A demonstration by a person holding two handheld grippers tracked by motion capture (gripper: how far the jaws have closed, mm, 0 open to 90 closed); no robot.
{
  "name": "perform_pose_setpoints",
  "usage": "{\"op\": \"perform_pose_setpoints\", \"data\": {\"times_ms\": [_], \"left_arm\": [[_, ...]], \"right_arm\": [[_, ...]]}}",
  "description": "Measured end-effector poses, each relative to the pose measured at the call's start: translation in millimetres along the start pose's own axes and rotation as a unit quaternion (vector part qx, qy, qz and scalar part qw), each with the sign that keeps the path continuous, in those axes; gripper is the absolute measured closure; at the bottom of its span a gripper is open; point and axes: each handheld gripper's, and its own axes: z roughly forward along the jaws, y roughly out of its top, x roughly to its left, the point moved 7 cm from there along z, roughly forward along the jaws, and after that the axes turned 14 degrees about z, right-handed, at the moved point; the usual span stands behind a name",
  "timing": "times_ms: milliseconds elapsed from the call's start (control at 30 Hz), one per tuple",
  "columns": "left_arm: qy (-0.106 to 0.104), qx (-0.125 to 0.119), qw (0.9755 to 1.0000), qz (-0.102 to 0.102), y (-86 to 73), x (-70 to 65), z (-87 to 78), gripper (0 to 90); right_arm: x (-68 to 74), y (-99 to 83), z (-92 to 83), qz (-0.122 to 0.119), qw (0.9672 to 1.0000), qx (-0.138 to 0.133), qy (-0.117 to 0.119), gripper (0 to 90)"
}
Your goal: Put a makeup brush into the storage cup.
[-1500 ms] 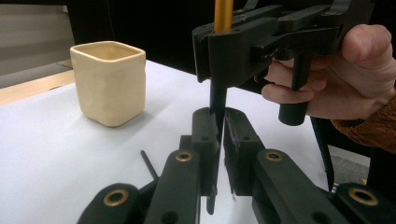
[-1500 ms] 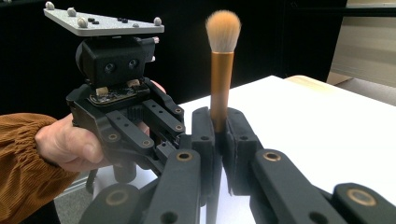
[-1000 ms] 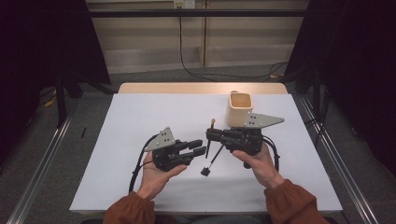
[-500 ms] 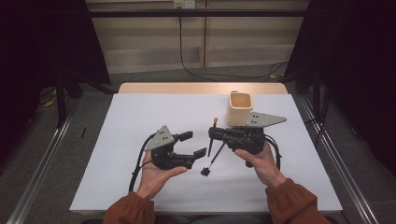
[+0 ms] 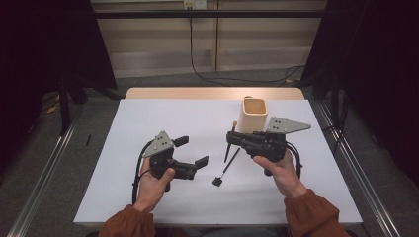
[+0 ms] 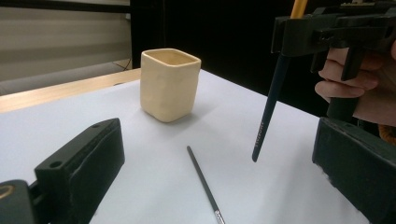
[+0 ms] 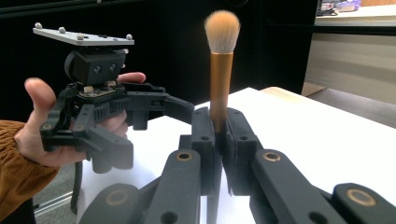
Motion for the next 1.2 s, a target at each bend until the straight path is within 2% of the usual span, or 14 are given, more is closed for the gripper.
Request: {"op": "perform_pose_setpoints", "data": {"times_ms": [100,233,300,333,367,433,467,600,633,767,967,1033,1200], "left_arm": [[0.002,0.005,1.0,0.002,-1.9,2.2,-5.7,1.7],[0.005,0.001,1.0,0.001,-4.0,4.8,-14.5,1.0],[0.02,0.003,0.9998,0.001,-9.5,8.8,-24.3,1.1],[0.02,0.003,0.9998,0.001,-9.5,8.8,-24.3,0.9],[0.028,-0.002,0.9996,-0.004,-12.5,11.7,-32.5,0.9],[0.034,-0.001,0.9994,0.0,-14.7,13.5,-36.4,0.6],[0.041,0.006,0.9991,-0.002,-20.2,16.0,-42.0,0.9],[0.047,0.014,0.9988,-0.001,-27.9,18.7,-49.0,1.1],[0.051,0.017,0.9985,0.001,-30.3,20.4,-52.4,1.2],[0.064,0.019,0.9977,-0.014,-39.3,24.6,-63.2,1.1],[0.075,0.03,0.9967,-0.006,-47.3,25.8,-71.8,1.3],[0.076,0.04,0.9963,0.0,-51.5,24.8,-76.2,1.2],[0.084,0.041,0.9956,-0.006,-57.8,24.2,-85.0,1.3]], "right_arm": [[-2.6,1.2,-3.3,0.002,1.0,-0.003,-0.005,84.0],[-4.5,3.0,-5.7,0.002,0.9999,-0.007,-0.008,84.0],[-5.4,5.3,-6.1,0.002,0.9999,-0.008,-0.01,83.9],[-5.2,6.4,-6.4,0.001,0.9999,-0.009,-0.009,83.9],[-5.1,8.0,-7.4,0.0,0.9999,-0.009,-0.011,83.9],[-5.4,9.3,-8.0,-0.002,0.9999,-0.011,-0.012,83.9],[-7.0,11.8,-10.4,-0.002,0.9998,-0.015,-0.015,84.0],[-14.4,11.8,-12.5,-0.003,0.9994,-0.007,-0.032,83.9],[-20.3,12.0,-14.4,0.002,0.9992,-0.008,-0.039,83.9],[-28.0,15.4,-20.0,0.004,0.9988,-0.014,-0.047,83.9],[-35.9,19.0,-26.3,0.006,0.998,-0.017,-0.06,83.9],[-39.0,20.2,-28.0,0.007,0.9977,-0.017,-0.065,83.9],[-47.8,26.9,-31.8,0.011,0.9965,-0.021,-0.08,83.9]]}}
